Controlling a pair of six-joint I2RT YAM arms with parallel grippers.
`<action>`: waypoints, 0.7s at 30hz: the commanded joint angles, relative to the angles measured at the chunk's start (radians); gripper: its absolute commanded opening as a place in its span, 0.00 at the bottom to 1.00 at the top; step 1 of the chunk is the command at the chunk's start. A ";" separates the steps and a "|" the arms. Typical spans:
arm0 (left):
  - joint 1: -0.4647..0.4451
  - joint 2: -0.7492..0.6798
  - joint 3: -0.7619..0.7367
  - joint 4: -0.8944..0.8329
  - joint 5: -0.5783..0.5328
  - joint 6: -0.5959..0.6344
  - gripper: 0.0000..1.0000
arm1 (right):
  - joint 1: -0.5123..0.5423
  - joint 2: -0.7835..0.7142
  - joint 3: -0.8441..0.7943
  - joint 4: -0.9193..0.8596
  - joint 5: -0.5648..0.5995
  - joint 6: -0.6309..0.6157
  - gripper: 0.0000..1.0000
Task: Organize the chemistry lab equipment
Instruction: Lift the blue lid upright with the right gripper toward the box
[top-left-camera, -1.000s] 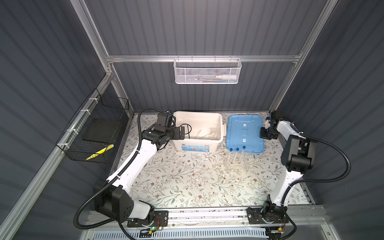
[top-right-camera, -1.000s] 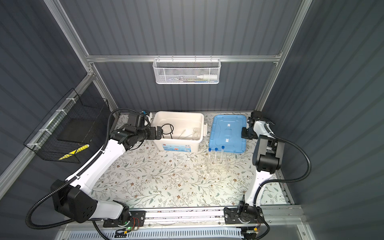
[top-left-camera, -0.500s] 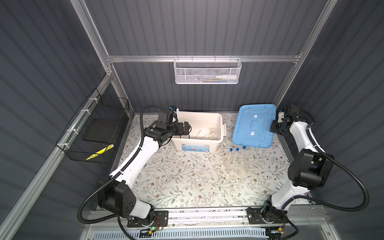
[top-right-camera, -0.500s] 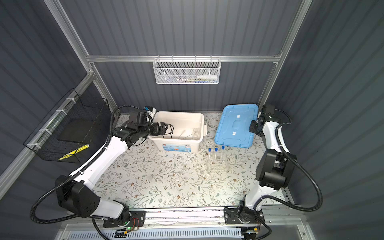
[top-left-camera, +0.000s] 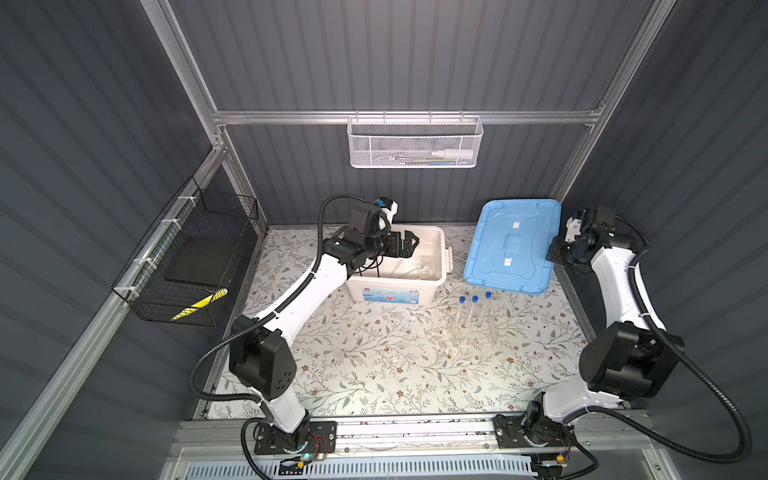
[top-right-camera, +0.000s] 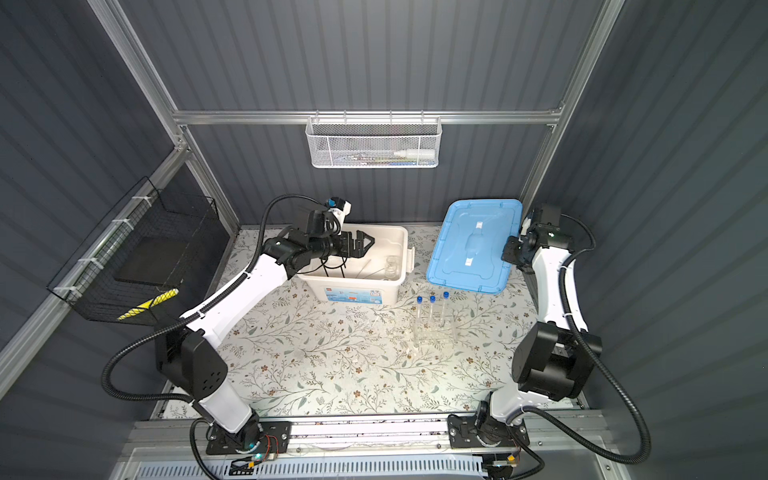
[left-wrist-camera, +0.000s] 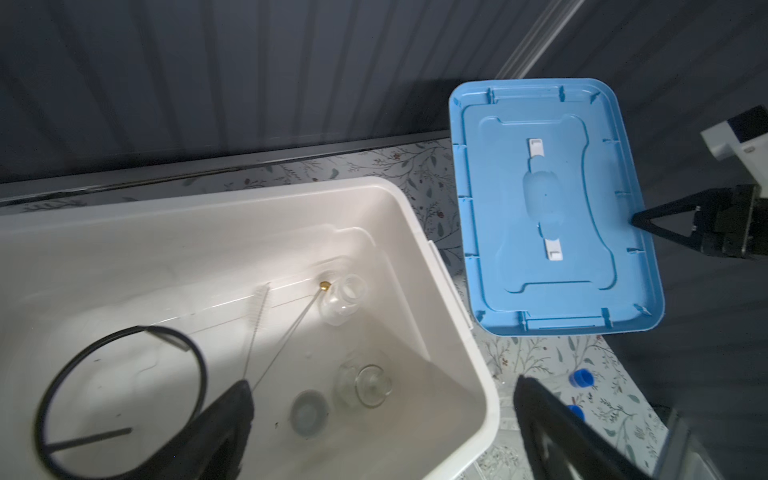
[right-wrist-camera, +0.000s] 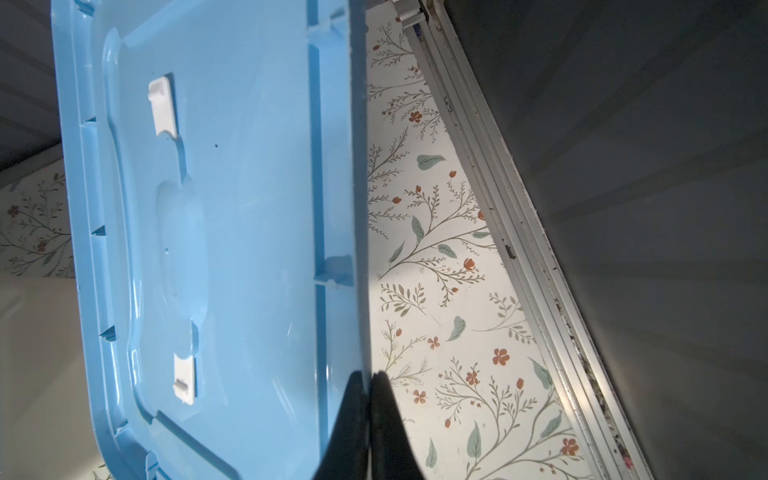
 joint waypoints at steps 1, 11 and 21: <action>-0.011 0.061 0.065 0.027 0.090 -0.045 1.00 | -0.005 -0.041 0.051 -0.021 -0.054 0.016 0.01; -0.033 0.178 0.134 0.119 0.224 -0.133 1.00 | -0.005 -0.094 0.070 -0.042 -0.159 0.042 0.02; -0.056 0.250 0.198 0.164 0.255 -0.167 1.00 | 0.004 -0.122 0.042 -0.022 -0.302 0.082 0.02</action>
